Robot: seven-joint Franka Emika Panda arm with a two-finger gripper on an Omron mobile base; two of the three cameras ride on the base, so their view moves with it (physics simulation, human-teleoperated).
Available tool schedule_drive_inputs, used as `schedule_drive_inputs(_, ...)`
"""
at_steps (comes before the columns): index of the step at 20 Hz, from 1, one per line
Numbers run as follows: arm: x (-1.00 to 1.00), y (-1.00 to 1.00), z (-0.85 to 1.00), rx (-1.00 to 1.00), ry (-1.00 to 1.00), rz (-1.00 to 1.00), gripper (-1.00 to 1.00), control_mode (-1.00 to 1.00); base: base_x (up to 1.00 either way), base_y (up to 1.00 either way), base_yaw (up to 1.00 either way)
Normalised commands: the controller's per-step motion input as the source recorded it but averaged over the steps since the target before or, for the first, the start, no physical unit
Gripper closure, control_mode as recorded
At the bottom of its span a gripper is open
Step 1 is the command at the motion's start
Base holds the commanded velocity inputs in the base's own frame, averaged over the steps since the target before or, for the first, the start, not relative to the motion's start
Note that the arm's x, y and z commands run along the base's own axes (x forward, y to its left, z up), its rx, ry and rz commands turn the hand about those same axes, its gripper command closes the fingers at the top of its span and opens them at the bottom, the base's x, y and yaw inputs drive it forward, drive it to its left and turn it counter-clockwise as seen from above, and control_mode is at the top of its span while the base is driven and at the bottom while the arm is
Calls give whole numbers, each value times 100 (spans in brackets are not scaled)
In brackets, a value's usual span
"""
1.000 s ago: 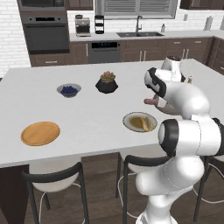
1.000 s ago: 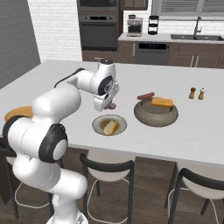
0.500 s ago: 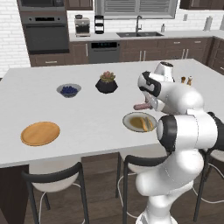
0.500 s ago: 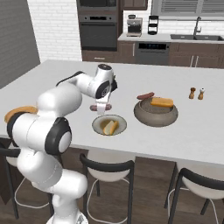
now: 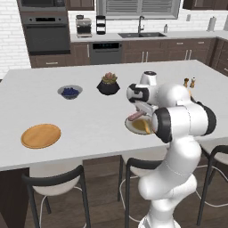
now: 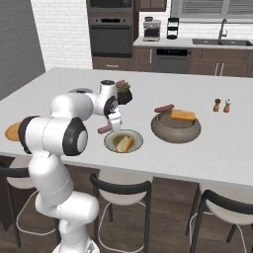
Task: Place one bun and one sausage from the bowl on each plate.
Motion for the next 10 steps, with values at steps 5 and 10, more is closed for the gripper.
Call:
schedule_drive_inputs(5,34,1,-39,-7,-1,24,100,-100,0,0,0)
schedule_drive_inputs(10,60,-3,-25,0,0,6,100,-100,0,0,0)
